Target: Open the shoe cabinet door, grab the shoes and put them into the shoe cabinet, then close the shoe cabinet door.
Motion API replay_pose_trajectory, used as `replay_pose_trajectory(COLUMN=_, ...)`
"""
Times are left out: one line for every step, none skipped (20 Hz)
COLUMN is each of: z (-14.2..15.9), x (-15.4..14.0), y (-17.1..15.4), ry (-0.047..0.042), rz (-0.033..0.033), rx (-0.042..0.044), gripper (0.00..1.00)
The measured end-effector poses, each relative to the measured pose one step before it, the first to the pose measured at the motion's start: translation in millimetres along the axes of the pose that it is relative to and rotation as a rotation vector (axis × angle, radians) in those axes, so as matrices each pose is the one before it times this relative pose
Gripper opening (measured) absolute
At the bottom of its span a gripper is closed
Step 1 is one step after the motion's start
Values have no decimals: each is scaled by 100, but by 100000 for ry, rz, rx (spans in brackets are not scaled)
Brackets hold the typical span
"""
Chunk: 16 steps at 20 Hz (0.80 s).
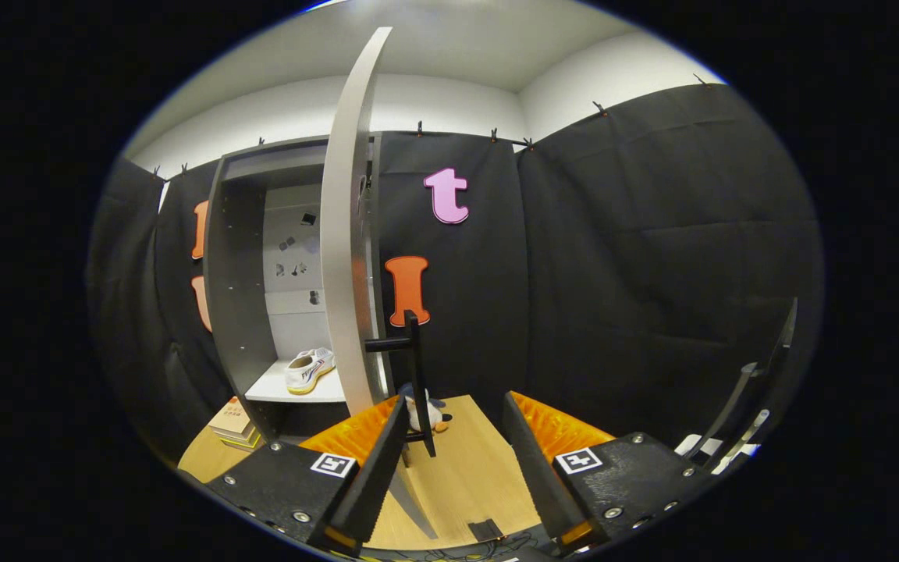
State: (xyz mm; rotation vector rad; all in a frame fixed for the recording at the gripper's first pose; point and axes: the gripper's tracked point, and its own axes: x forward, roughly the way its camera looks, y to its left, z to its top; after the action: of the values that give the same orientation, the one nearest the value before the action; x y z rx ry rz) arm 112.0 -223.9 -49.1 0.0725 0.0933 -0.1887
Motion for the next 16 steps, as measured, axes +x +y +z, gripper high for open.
replay_pose_trajectory(z=-100, x=-39, y=268, ry=-97, rz=1108, rx=947, gripper=78)
replay_pose_trajectory(z=-51, x=-109, y=456, ry=-503, rz=1235, rx=727, gripper=78)
replay_pose_trajectory(z=-102, x=-51, y=527, ry=-548, rz=1588, rx=170, gripper=77)
replay_pose_trajectory(z=-38, x=-155, y=636, ry=-222, rz=1601, rx=551, gripper=76)
replay_pose_trajectory(z=-150, x=-148, y=627, ry=220, rz=2104, rx=239, gripper=76)
replay_pose_trajectory(z=6, x=-170, y=770, ry=138, rz=1914, rx=649, gripper=76)
replay_pose_trajectory(z=-163, x=-4, y=839, ry=450, rz=1830, rx=618, gripper=76)
replay_pose_trajectory(z=-32, x=-51, y=832, ry=2, rz=2025, rx=-211, gripper=76)
replay_pose_trajectory(z=-89, x=-16, y=808, ry=213, rz=1804, rx=-417, gripper=76)
replay_pose_trajectory(z=-15, x=81, y=855, ry=111, rz=1741, rx=-688, gripper=76)
replay_pose_trajectory(z=2, x=93, y=861, ry=128, rz=1879, rx=-636, gripper=76)
replay_pose_trajectory(z=-37, x=24, y=846, ry=329, rz=1989, rx=-171, gripper=76)
replay_pose_trajectory(z=-110, x=134, y=847, ry=49, rz=2157, rx=124, gripper=76)
replay_pose_trajectory(z=-14, x=195, y=878, ry=253, rz=2178, rx=460, gripper=76)
replay_pose_trajectory(z=-106, x=16, y=798, ry=172, rz=2444, rx=196, gripper=76)
replay_pose_trajectory(z=-126, x=96, y=806, ry=84, rz=2237, rx=119, gripper=76)
